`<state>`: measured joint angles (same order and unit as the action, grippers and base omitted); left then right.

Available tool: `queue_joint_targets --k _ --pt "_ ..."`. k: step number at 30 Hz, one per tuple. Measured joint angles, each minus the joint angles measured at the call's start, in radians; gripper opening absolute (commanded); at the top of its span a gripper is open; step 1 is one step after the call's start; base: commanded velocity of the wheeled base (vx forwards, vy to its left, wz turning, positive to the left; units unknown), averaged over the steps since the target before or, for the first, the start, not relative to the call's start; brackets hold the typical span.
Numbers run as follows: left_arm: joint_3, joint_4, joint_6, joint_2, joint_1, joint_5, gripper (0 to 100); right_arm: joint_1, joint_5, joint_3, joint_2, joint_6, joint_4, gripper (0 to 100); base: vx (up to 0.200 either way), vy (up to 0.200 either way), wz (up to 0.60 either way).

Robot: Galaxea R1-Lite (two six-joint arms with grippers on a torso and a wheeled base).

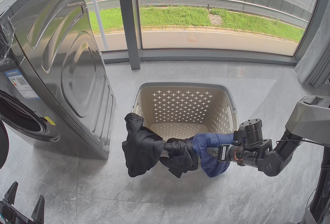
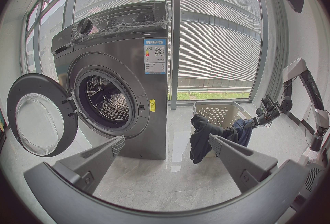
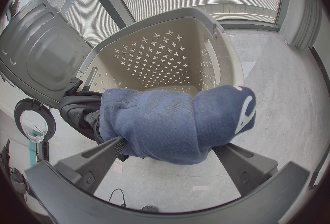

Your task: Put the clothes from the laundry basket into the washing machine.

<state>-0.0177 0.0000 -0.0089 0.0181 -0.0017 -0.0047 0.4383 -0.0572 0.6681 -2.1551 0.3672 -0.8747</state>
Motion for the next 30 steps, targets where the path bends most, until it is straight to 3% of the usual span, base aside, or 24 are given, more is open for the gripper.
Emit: queue_joint_targets --k 14,30 --pt "0.0 0.0 0.0 0.0 0.0 0.0 100 0.007 -0.001 -0.05 0.029 -0.003 -0.022 0 0.0 0.0 0.0" --pt "0.0 0.0 0.0 0.0 0.0 0.0 100 0.066 -0.003 -0.158 0.252 -0.009 -0.006 0 0.0 0.0 0.0"
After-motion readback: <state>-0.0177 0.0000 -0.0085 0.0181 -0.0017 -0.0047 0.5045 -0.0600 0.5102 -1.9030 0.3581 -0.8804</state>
